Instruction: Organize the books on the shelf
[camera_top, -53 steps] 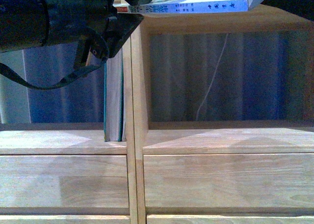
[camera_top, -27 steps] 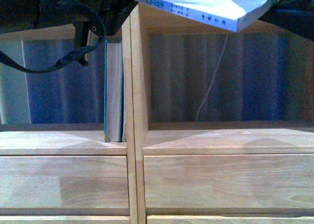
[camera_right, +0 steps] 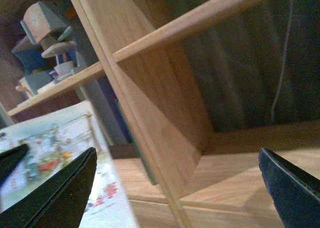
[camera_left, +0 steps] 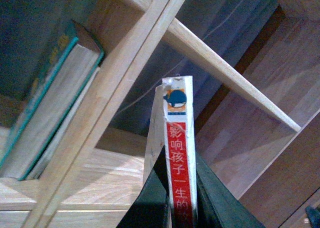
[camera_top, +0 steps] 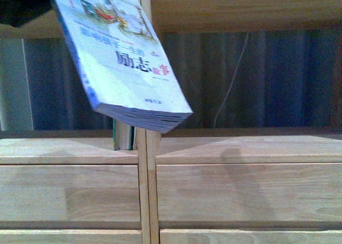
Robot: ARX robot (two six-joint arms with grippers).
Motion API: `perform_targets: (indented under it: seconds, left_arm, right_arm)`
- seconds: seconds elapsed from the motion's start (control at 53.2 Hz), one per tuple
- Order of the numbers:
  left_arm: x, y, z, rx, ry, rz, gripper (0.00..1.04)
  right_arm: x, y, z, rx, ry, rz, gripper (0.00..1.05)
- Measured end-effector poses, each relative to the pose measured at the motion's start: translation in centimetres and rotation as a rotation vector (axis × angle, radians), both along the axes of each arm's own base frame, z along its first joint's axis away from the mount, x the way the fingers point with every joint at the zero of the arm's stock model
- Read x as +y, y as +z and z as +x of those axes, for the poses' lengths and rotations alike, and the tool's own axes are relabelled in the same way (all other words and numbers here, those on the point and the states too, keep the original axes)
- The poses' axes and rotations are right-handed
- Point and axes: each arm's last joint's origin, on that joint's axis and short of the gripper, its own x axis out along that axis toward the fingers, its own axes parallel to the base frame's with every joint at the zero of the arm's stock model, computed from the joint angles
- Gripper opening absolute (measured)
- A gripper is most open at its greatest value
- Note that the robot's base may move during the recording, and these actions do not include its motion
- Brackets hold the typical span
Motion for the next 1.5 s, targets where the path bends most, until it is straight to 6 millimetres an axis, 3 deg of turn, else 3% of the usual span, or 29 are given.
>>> perform_targets:
  seconds: [0.207,0.395,0.602,0.828,0.903,1.016,1.166,1.392,1.505]
  left_arm:
    - [2.6,1.0,-3.4,-0.013,0.103,0.164,0.07]
    - [3.6,0.5,-6.6,-0.022,0.208,0.363,0.07]
    - [4.7,-0.2,-9.7,-0.094,0.308,0.561,0.07]
    - [6.7,-0.8,-11.3,-0.115,0.409,0.646,0.07]
    - [7.4,-1.1,-11.5,-0.111,0.437,0.664,0.07]
    - [8.4,-1.8,-11.5,-0.107,0.486,0.691,0.07]
    - [9.2,-2.4,-11.4,-0.123,0.514,0.702,0.07]
    - [9.6,-2.4,-9.6,-0.276,0.471,0.726,0.07]
    - [11.2,-2.9,-6.6,-0.272,0.490,0.788,0.07]
  right_arm:
    - [-0.2,-0.7,-0.1,-0.149,-0.107,-0.186,0.98]
    - [-0.3,-2.0,-0.5,-0.255,-0.202,-0.323,0.98]
    - [-1.0,-3.6,-0.3,-0.207,-0.297,-0.390,0.98]
    - [-1.2,-3.8,-0.3,-0.179,-0.323,-0.397,0.97]
    - [-1.3,-4.0,-0.5,0.029,-0.399,-0.401,0.86]
    - [-1.7,-6.8,-2.1,0.221,-0.412,-0.442,0.69]
    - [-2.6,-10.4,-3.7,0.264,-0.396,-0.454,0.45]
    - [-2.9,-13.8,-6.0,0.267,-0.405,-0.450,0.05]
    - [-2.9,-15.5,-7.2,0.272,-0.403,-0.447,0.03]
